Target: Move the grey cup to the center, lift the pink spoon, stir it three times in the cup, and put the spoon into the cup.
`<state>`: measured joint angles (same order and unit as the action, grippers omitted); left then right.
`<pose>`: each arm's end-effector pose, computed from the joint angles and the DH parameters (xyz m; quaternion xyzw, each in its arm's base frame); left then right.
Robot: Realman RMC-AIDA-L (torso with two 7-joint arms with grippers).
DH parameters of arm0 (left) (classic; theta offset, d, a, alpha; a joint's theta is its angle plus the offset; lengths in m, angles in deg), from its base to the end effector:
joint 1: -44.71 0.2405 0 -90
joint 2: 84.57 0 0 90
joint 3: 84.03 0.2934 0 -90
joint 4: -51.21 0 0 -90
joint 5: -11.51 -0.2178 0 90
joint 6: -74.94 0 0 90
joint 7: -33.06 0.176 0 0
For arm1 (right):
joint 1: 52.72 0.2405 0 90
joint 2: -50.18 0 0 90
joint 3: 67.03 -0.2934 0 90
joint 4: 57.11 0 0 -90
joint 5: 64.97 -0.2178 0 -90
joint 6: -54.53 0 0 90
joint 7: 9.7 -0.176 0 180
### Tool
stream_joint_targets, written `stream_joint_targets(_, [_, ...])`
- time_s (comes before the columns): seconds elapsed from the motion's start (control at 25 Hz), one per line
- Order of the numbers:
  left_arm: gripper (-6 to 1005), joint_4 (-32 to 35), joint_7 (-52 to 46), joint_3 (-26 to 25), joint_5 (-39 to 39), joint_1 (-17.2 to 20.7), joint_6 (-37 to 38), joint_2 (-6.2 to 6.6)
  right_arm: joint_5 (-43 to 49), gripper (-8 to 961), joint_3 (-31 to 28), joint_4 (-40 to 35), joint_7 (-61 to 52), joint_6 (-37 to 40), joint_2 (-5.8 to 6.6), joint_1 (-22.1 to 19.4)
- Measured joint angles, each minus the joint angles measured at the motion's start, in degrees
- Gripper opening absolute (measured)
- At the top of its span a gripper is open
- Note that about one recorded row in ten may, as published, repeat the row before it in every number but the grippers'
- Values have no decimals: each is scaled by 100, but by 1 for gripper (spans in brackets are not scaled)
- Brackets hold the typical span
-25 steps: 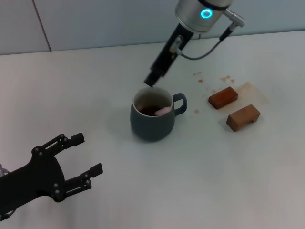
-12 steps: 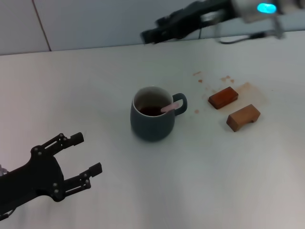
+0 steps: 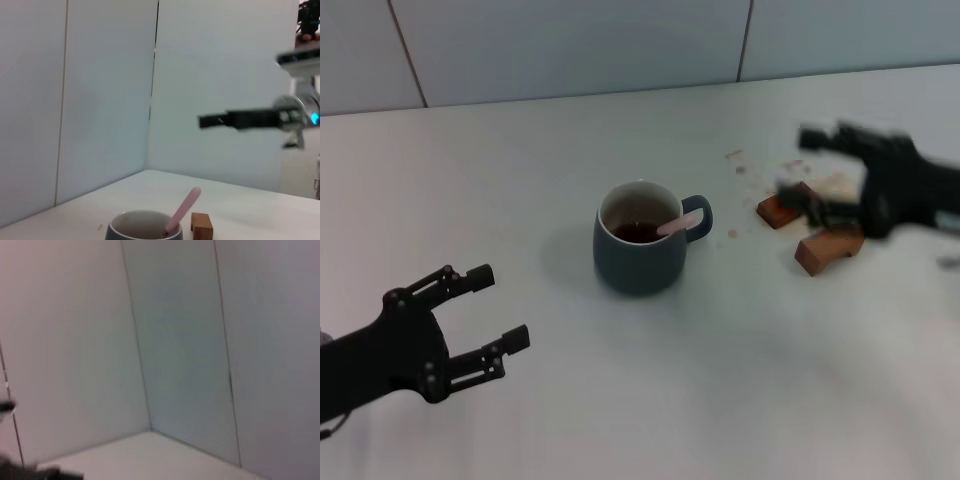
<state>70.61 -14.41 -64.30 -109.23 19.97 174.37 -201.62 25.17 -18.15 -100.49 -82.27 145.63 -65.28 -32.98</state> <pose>-0.3206 0.2946 -0.0498 -0.9145 -0.1279 -0.3386 0.1811 0.2910 0.3450 0.0148 -0.9054 0.1488 0.3326 0.2180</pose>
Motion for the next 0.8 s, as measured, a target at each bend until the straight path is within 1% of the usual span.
stream_joint_targets(0.12, [832,134,-320,152,-2,-99,-10,77,41,817,-141,778,826,244,248,-109])
stream_joint_targets(0.16, [832,202,-481,222,-4,-144,-9,107,52,820,-154,1020,1067,292,356,-135])
stream_joint_targets(0.24, [832,320,-759,335,-4,-226,-1,152,123,820,-161,1276,1324,323,490,-169])
stream_joint_targets(0.28, [832,404,-938,411,-4,-278,2,188,225,820,-177,1328,1388,325,530,-186])
stream_joint_targets(0.4, [832,603,-1297,572,-11,-376,-10,274,587,820,-315,1318,1466,332,558,-225])
stream_joint_targets(0.6, [832,845,-1717,706,-13,-471,23,365,918,820,-510,1300,1550,337,582,-233])
stream_joint_targets(0.8, [832,928,-1777,735,-13,-492,27,377,931,820,-514,1302,1564,340,594,-213])
